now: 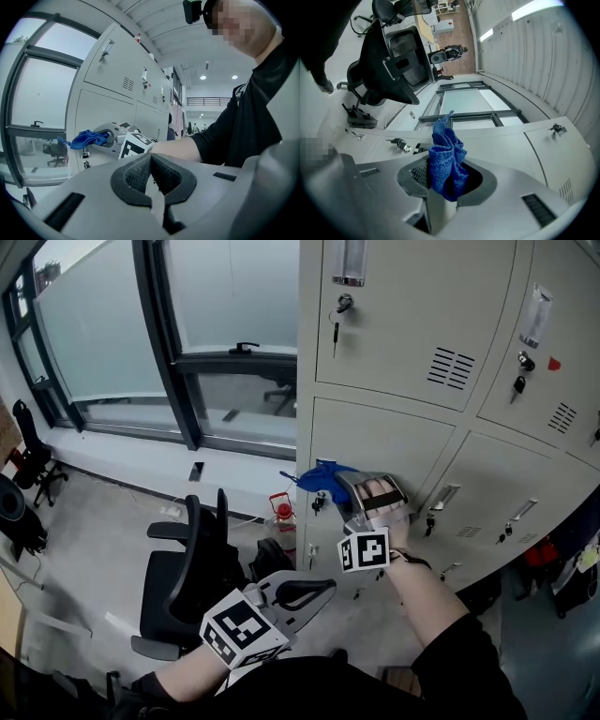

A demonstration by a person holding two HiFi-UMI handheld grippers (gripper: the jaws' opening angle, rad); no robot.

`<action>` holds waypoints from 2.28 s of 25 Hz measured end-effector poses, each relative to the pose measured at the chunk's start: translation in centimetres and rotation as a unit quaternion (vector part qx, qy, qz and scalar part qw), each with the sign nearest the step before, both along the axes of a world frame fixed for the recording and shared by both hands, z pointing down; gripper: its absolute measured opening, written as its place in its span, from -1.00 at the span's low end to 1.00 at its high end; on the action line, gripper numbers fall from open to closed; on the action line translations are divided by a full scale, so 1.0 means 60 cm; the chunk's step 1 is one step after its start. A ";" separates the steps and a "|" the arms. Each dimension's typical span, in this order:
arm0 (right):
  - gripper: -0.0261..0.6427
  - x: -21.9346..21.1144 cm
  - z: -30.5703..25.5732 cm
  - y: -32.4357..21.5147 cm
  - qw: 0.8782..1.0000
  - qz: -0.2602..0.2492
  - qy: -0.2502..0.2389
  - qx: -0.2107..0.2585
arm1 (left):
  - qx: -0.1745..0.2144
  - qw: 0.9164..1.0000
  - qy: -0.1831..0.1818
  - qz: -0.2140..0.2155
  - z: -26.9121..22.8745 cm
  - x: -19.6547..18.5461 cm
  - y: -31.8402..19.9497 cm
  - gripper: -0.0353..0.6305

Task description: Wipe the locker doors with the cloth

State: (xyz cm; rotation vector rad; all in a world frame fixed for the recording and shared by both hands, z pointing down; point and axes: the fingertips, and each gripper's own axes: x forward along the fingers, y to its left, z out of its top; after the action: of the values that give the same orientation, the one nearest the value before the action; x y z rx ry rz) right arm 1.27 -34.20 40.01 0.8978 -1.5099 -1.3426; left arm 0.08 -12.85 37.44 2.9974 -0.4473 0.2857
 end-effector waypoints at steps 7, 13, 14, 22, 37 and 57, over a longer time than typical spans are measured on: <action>-0.62 0.129 -0.008 0.032 0.999 0.044 0.005 0.006 | 0.006 0.999 0.004 0.040 -0.011 0.064 0.007 -0.87; -0.62 0.234 -0.005 0.057 0.996 0.091 0.008 0.005 | 0.001 0.997 0.008 0.072 -0.015 0.118 0.023 -0.87; -0.62 0.248 -0.005 0.061 0.995 0.099 0.007 0.004 | 0.002 0.997 0.007 0.077 -0.015 0.125 0.025 -0.87; -0.62 0.247 -0.004 0.077 0.995 0.097 -0.009 0.008 | 0.006 0.997 0.005 0.077 -0.014 0.127 0.033 -0.87; -0.62 -0.047 0.070 0.006 0.999 -0.036 -0.003 -0.032 | -0.001 1.000 -0.005 0.002 0.000 0.030 0.008 -0.87; -0.61 0.214 0.086 0.051 0.998 0.043 0.023 -0.029 | -0.004 0.997 -0.016 0.070 0.002 0.135 0.020 -0.87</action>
State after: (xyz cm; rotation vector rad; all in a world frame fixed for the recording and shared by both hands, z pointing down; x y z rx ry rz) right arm 14.12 -31.11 45.18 0.8803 -1.4518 -1.2425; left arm 8.21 -11.66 37.55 3.0249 -0.2390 0.3453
